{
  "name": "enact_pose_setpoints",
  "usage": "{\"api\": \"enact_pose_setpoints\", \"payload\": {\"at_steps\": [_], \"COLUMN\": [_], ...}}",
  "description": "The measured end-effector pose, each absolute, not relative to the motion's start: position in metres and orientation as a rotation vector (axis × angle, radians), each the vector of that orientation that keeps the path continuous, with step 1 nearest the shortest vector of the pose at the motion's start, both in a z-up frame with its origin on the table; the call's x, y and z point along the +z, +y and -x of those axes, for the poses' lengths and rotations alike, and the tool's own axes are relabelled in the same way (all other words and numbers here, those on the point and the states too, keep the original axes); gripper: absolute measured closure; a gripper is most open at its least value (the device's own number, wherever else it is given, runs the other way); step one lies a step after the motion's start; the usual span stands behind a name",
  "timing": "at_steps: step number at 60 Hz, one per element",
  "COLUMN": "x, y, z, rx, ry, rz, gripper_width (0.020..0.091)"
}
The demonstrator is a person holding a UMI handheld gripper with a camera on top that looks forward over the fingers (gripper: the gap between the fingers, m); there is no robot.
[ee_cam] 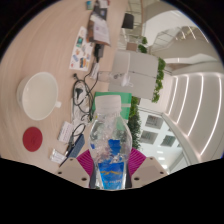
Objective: Pour water
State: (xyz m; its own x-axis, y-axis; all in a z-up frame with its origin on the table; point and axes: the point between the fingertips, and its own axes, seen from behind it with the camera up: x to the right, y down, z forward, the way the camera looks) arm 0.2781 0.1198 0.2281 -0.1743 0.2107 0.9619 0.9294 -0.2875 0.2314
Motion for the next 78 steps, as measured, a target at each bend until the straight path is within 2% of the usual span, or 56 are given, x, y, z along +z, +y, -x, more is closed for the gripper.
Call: {"api": "enact_pose_setpoints", "payload": {"at_steps": [5,10,13,15,18,22,27,28,29,34,35,47,56,63,68,70,78], "x": [0.25,0.271,0.282,0.273,0.265,0.238,0.198,0.169,0.174,0.145,0.128,0.08,0.078,0.072,0.074,0.079,0.102], "y": [0.128,0.126,0.096,0.117,0.109,0.109,0.113,0.111,0.11,0.109,0.114,0.105,0.104,0.097,0.085,0.071,0.013], "z": [-0.269,-0.255,-0.243,-0.242,-0.237,-0.231,-0.257,-0.258,-0.26,-0.272,-0.274,-0.284,-0.286,-0.288,-0.286,-0.284,-0.285], "rx": [-1.137,-0.697,-0.502,-0.341,-0.131,0.059,0.097,0.113,0.116,0.158,0.166,0.204,0.219,0.169,0.187,0.201,0.167], "ry": [-0.971,-0.673,-0.49,-0.462,-0.398,-0.318,-0.221,-0.208,-0.204,-0.168,-0.169,-0.158,-0.15,-0.152,-0.129,-0.11,-0.05], "rz": [1.673,1.733,1.682,1.7,1.675,1.671,1.696,1.693,1.708,1.738,1.742,1.804,1.791,1.878,1.914,1.921,1.938], "gripper_width": [0.0692,0.069,0.0678,0.067,0.0638,0.0624,0.0625,0.0625,0.0626,0.0625,0.0625,0.0624,0.062,0.0532,0.031,0.0255,0.0271]}}
